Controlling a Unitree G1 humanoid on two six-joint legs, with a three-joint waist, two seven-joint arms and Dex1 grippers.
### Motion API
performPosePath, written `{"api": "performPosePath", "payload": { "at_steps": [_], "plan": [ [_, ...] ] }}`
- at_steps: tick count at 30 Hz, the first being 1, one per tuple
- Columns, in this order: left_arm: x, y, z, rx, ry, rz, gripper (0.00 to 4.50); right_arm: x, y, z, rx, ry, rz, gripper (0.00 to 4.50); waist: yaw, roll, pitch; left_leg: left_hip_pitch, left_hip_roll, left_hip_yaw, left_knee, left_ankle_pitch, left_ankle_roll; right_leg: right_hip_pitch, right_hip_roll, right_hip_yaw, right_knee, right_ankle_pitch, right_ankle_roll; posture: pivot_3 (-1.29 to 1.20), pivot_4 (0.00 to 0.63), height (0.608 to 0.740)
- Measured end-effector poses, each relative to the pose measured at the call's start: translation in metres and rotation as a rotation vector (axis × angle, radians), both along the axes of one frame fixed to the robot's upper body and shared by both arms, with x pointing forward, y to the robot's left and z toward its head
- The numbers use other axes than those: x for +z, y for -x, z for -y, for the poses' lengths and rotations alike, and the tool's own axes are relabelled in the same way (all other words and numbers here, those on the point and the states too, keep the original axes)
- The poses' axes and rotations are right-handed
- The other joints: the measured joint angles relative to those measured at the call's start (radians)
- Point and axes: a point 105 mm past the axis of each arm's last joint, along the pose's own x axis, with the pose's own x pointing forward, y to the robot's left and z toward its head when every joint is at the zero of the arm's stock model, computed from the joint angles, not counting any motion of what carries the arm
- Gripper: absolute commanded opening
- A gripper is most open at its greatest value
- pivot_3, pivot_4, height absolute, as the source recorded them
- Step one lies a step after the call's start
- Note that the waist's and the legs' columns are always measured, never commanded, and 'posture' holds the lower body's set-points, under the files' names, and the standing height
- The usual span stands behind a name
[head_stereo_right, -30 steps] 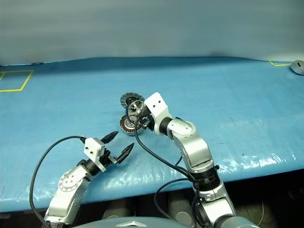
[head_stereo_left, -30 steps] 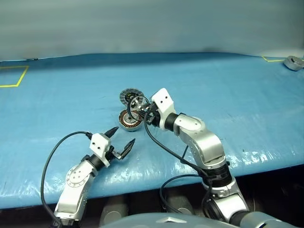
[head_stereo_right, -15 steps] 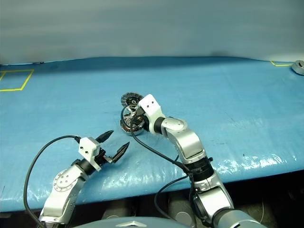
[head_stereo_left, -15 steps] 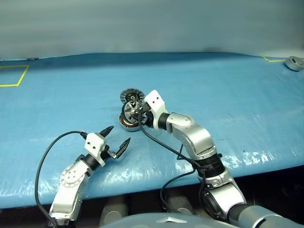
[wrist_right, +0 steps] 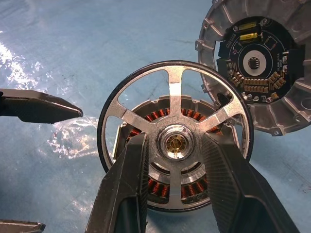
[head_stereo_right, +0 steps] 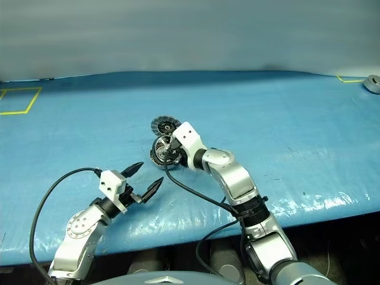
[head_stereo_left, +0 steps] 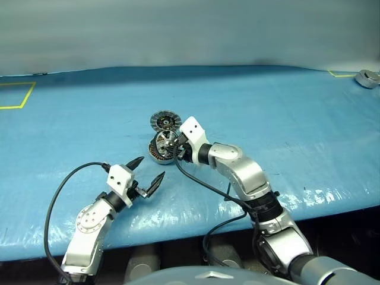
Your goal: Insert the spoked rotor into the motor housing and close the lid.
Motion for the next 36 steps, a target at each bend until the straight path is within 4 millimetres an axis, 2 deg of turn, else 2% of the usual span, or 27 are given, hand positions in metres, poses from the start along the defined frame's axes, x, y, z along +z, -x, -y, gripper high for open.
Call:
{"api": "performPosePath", "payload": {
  "at_steps": [8, 10, 11, 19, 30, 33, 36],
  "plan": [
    [0.000, -0.001, 0.002, -0.008, 0.000, 0.002, 4.50, -0.002, 0.000, -0.001, 0.003, 0.015, 0.014, 1.31, -0.001, 0.000, 0.000, 0.001, 0.000, 0.000, 0.000, 0.000, 0.000, 0.000, 0.000, 0.000, 0.000, 0.000, 0.000, 0.00, 0.150, 0.740],
    [0.001, -0.001, 0.002, -0.009, 0.000, 0.003, 4.50, -0.002, 0.000, -0.001, 0.006, 0.015, 0.019, 2.03, -0.001, 0.000, 0.000, 0.001, 0.000, 0.000, 0.001, 0.000, 0.000, 0.000, 0.000, 0.000, 0.000, 0.000, 0.000, 0.00, 0.150, 0.740],
    [0.001, -0.001, 0.003, -0.009, 0.000, 0.003, 4.50, -0.002, 0.000, -0.001, 0.005, 0.017, 0.018, 2.19, -0.001, 0.000, 0.000, 0.001, 0.000, 0.000, 0.001, 0.000, 0.000, 0.000, 0.000, 0.000, 0.000, 0.000, 0.000, 0.00, 0.150, 0.740],
    [0.004, -0.003, 0.004, -0.014, 0.002, 0.015, 4.50, -0.006, 0.000, -0.001, 0.007, 0.020, 0.001, 2.19, -0.001, 0.000, 0.000, 0.000, 0.000, 0.000, 0.000, 0.000, 0.000, 0.000, 0.000, 0.000, 0.000, 0.000, 0.000, 0.00, 0.150, 0.740],
    [0.003, -0.003, 0.007, -0.026, 0.004, 0.014, 4.50, 0.004, 0.004, -0.004, 0.039, -0.047, 0.017, 2.19, -0.002, 0.000, 0.000, 0.000, 0.000, 0.000, 0.000, 0.000, 0.000, 0.000, 0.000, 0.000, 0.000, 0.000, 0.000, 0.00, 0.150, 0.740],
    [0.004, -0.003, 0.007, -0.026, 0.004, 0.015, 4.50, 0.006, 0.004, -0.008, 0.032, -0.082, 0.015, 1.55, -0.003, 0.000, 0.000, 0.000, 0.000, 0.000, 0.000, 0.000, 0.000, 0.000, 0.000, 0.000, 0.000, 0.000, 0.001, 0.00, 0.150, 0.740],
    [0.004, -0.004, 0.007, -0.026, 0.004, 0.017, 4.50, -0.001, 0.002, -0.012, 0.007, -0.082, -0.008, 0.60, -0.003, 0.000, 0.000, 0.000, 0.000, 0.000, 0.000, 0.000, 0.000, 0.000, 0.000, 0.000, 0.000, 0.000, 0.000, 0.00, 0.150, 0.740]
  ]
}}
